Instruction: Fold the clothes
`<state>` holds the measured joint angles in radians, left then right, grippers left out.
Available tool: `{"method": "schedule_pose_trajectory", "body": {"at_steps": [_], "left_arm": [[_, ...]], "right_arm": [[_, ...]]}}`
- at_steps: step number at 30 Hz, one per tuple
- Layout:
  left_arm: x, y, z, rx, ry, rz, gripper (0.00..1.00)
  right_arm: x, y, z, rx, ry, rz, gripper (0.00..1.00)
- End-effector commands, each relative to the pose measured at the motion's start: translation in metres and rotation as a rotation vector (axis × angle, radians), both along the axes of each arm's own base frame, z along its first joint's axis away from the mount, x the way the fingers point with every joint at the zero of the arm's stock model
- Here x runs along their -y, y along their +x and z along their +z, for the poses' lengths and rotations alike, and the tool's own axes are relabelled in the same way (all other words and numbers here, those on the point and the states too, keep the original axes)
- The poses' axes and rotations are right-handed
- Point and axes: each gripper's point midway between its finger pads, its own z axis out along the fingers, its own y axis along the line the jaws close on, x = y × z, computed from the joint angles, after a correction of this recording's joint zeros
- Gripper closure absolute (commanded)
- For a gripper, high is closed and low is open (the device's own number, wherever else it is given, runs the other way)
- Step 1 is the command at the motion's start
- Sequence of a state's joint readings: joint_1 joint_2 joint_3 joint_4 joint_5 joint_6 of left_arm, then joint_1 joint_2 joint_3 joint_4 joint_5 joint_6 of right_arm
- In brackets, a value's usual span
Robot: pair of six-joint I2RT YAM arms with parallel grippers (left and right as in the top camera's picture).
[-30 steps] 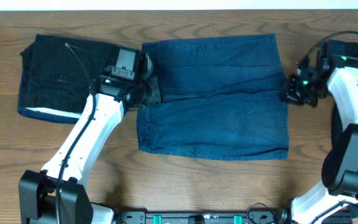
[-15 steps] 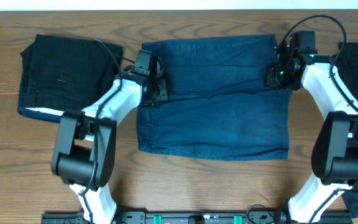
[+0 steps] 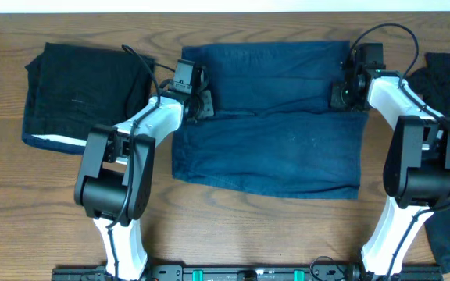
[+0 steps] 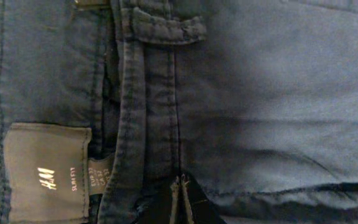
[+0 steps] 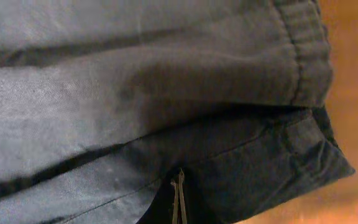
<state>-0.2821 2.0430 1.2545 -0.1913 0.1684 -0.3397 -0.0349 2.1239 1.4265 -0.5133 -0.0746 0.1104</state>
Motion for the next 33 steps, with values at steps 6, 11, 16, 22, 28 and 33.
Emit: {"method": "schedule_pose_trajectory", "body": {"at_steps": [6,11,16,22,28,33], "left_arm": [[-0.017,-0.004,-0.052,-0.052,0.079,0.030,0.94],[-0.013,0.010,-0.021,0.014,0.060,0.032,0.94],[-0.009,0.023,0.049,0.145,0.021,0.036,0.94],[-0.019,-0.010,0.134,0.194,0.005,0.039,0.92],[-0.040,-0.086,0.152,0.009,0.059,0.035,0.87],[-0.054,-0.136,0.133,-0.195,0.120,0.028,0.83]], "right_arm": [[-0.002,0.000,-0.052,-0.030,-0.023,0.026,0.98],[-0.002,0.005,-0.022,-0.010,-0.021,0.025,0.95],[0.000,0.014,0.049,0.095,-0.018,0.003,0.83],[0.009,-0.027,0.149,0.149,0.032,-0.134,0.67],[0.006,-0.127,0.185,-0.056,0.076,-0.274,0.68],[-0.003,-0.189,0.176,-0.280,0.084,-0.381,0.71]]}}
